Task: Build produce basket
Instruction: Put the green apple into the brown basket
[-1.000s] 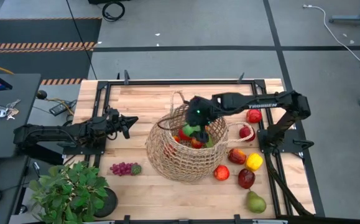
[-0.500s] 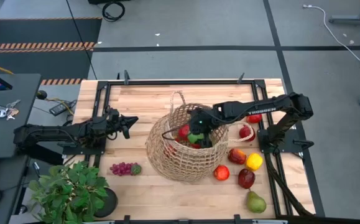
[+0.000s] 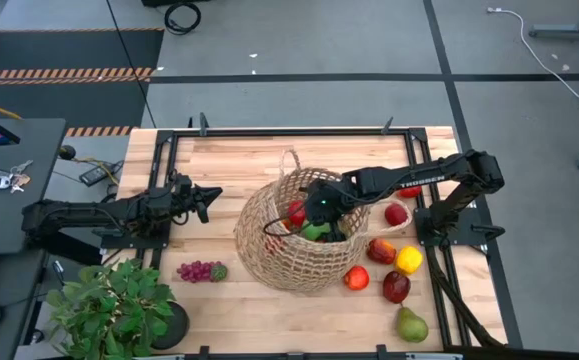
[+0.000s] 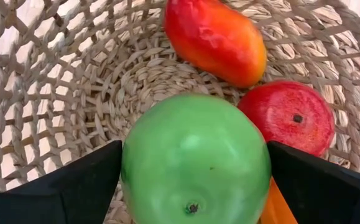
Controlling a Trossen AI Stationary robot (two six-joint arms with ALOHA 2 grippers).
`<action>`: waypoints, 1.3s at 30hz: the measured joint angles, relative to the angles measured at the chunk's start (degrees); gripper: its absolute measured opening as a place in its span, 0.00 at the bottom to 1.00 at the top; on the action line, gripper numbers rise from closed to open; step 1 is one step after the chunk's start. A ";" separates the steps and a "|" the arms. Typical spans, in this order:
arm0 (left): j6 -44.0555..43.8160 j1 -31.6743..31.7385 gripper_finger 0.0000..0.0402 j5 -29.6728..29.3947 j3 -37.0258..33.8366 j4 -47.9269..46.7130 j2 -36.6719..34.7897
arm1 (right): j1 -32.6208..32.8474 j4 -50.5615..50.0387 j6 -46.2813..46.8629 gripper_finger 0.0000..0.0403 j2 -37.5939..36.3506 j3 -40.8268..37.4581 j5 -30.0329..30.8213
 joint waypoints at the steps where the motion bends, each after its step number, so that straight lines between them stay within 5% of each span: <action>1: -0.02 -0.01 0.10 -0.02 0.01 0.00 0.00 | 0.01 -0.01 0.09 0.99 0.00 -0.01 -0.06; 30: 0.00 0.00 0.09 0.00 0.00 0.02 0.00 | -2.13 -8.27 4.34 0.99 -1.13 9.09 0.20; 39: -0.02 0.00 0.10 -0.02 0.00 0.00 0.00 | -3.10 -9.64 3.54 0.99 -1.18 11.50 4.52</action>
